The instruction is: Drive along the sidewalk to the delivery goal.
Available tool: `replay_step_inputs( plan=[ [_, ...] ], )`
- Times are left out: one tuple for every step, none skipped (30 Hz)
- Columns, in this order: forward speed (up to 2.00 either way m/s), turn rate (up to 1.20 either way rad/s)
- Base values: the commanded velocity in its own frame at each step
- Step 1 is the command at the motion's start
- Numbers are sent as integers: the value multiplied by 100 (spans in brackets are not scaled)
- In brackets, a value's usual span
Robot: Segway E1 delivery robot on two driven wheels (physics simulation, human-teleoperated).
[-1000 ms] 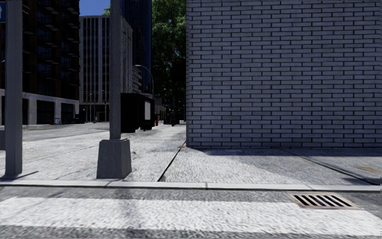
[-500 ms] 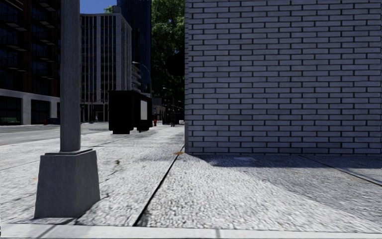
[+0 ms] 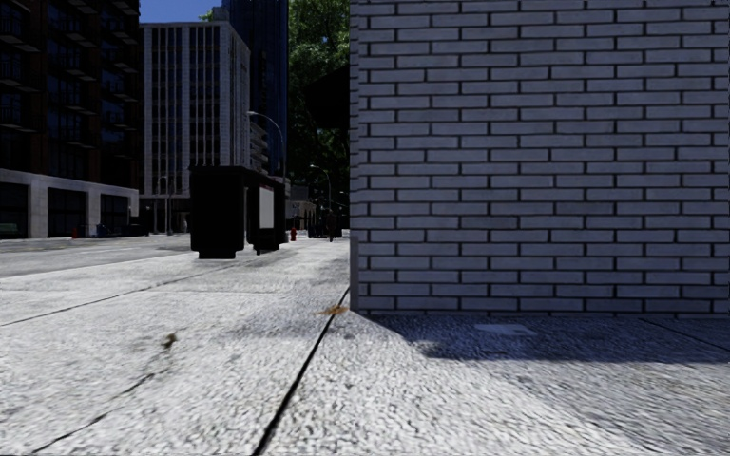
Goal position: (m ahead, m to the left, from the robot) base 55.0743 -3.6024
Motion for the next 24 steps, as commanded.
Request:
replay_step_inputs(
  plan=[
    [160, 13],
    [157, 24],
    [157, 24],
    [154, 27],
    [150, 36],
    [149, 38],
    [149, 38],
    [144, 40],
    [142, 41],
    [142, 41],
    [141, 41],
    [141, 41],
    [141, 42],
    [141, 42],
    [141, 43],
    [141, 43],
    [141, 43],
    [141, 43],
    [141, 45],
    [141, 50],
    [141, 54],
    [141, 54],
    [141, 54],
    [141, 54]
  ],
)
